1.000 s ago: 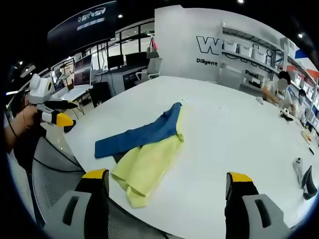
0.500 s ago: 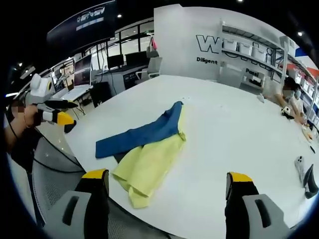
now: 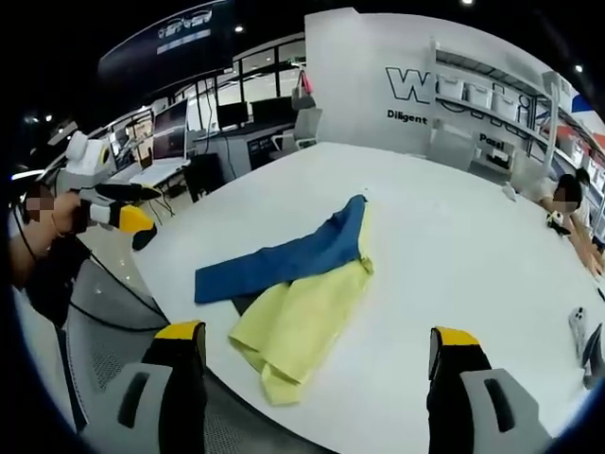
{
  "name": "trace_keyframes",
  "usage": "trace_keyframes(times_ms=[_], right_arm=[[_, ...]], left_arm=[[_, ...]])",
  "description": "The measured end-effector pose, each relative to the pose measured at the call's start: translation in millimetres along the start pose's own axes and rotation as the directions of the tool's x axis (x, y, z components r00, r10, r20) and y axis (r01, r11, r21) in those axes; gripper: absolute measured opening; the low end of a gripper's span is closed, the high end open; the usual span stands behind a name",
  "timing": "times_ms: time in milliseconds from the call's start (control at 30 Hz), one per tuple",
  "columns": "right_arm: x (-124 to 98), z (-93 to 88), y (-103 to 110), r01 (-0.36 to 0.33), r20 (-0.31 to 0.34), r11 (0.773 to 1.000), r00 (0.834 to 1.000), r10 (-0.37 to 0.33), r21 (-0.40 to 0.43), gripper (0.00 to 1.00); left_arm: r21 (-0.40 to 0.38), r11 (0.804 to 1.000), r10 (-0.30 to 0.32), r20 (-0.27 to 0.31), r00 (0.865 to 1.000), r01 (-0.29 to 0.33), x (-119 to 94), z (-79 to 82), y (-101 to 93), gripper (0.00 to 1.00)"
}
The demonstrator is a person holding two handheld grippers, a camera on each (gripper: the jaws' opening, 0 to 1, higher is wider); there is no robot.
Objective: Fold the garment on the visible template until the final outline fits inside the template.
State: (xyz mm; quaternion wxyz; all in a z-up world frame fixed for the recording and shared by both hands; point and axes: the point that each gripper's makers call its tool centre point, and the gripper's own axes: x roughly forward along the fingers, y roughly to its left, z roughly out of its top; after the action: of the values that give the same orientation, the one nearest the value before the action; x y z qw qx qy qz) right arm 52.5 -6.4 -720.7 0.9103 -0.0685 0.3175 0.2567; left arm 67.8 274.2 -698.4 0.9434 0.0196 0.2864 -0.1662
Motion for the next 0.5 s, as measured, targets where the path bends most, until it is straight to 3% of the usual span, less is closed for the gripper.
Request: trace_keyframes(times_ms=[500], right_arm=[[17.5, 14.2, 27.7, -0.06, 0.008, 0.997, 0.998, 0.061, -0.052, 0.96]], left_arm=[[0.02, 1.0, -0.012, 0.0, 1.0, 0.012, -4.6, 0.2, 1.8, 0.95]])
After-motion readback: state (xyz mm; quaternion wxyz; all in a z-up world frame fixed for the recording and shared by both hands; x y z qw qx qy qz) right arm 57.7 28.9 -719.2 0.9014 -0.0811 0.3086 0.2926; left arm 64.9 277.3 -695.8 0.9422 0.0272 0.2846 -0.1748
